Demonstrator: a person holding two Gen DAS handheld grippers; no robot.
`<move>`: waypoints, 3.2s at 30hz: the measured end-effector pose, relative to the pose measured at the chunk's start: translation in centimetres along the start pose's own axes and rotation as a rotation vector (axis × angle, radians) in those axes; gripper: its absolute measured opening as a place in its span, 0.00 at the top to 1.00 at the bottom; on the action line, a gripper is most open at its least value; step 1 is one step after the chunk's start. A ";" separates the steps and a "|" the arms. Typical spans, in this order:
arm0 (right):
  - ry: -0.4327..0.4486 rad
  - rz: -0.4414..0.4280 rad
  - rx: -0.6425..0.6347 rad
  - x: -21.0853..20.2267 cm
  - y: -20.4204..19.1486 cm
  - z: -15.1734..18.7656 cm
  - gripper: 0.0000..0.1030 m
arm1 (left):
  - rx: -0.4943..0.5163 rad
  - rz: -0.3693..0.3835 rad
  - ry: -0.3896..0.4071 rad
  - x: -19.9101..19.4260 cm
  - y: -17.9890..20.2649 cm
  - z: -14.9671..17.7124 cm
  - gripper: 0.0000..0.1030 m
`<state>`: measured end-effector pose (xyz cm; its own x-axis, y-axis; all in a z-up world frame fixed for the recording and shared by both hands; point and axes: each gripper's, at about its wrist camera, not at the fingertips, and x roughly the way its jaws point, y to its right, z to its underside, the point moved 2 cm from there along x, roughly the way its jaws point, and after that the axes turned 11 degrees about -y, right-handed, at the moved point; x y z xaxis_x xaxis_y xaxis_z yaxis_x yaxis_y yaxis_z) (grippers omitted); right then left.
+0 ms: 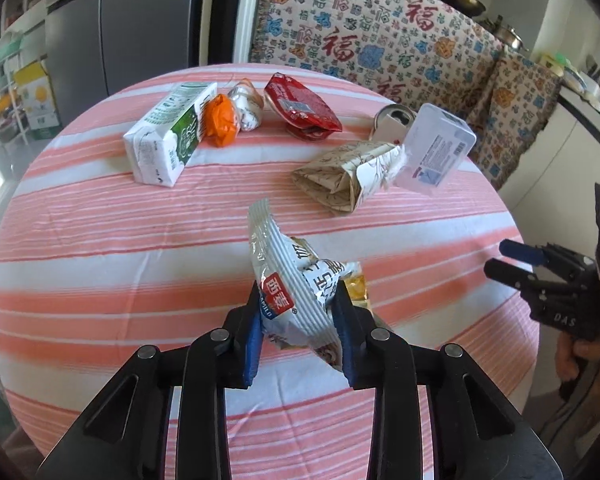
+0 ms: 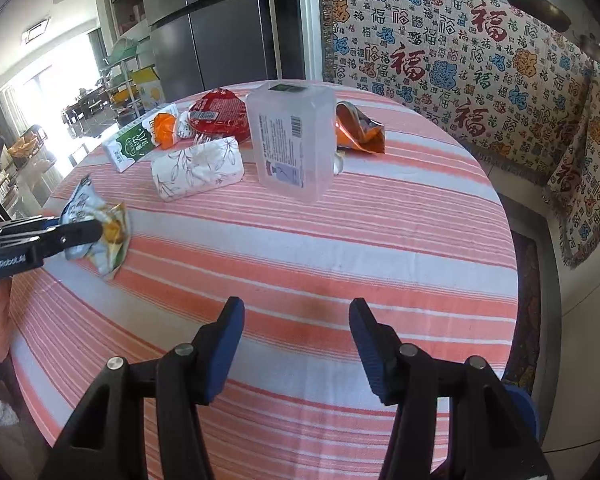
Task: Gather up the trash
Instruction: 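Lift the chip bag with the left tool while the right tool grasps the clear plastic box, then carry the chip bag and clear box over the blue wastebasket and open both tools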
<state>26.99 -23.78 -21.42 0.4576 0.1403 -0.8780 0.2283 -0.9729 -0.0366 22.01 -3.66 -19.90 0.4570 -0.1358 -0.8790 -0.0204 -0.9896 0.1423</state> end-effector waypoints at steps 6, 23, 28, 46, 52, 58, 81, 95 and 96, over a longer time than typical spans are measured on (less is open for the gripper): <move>-0.006 -0.011 0.068 0.0 0.9 -1.6 0.46 | 0.038 -0.020 -0.010 0.3 -0.2 -0.4 0.72; -0.036 -0.152 0.037 1.0 -0.4 -14.8 0.46 | 0.028 0.065 -0.053 0.5 -1.7 -0.7 0.72; -0.140 -0.237 -0.167 -1.8 -4.7 -7.5 0.46 | 0.020 0.070 -0.063 0.5 -1.8 -0.7 0.72; -0.049 0.123 0.273 1.5 -5.8 -6.0 0.15 | 0.064 -0.008 -0.038 0.4 -1.1 0.1 0.69; -0.092 0.131 0.260 2.1 -3.8 -4.6 0.24 | 0.081 0.059 -0.128 0.0 -2.5 0.3 0.57; -0.122 0.165 0.208 0.6 -1.0 -2.2 0.23 | 0.088 0.060 -0.129 -1.8 -5.1 0.7 0.33; -0.189 0.083 -0.031 1.2 -2.4 -6.5 0.21 | 0.012 0.079 -0.079 0.1 -0.7 -1.2 0.40; -0.276 0.082 0.005 0.2 -1.6 -6.6 0.35 | 0.049 0.141 -0.029 -1.8 1.0 -1.1 0.71; -0.265 0.074 0.018 -0.4 -1.2 -6.3 0.35 | 0.060 0.145 -0.025 -2.0 1.7 -1.1 0.71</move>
<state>31.95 -21.47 -18.07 0.2306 0.0181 -0.9729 0.1860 -0.9822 0.0258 22.05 -5.03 -17.37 0.4234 -0.2774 -0.8624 -0.1381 -0.9606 0.2412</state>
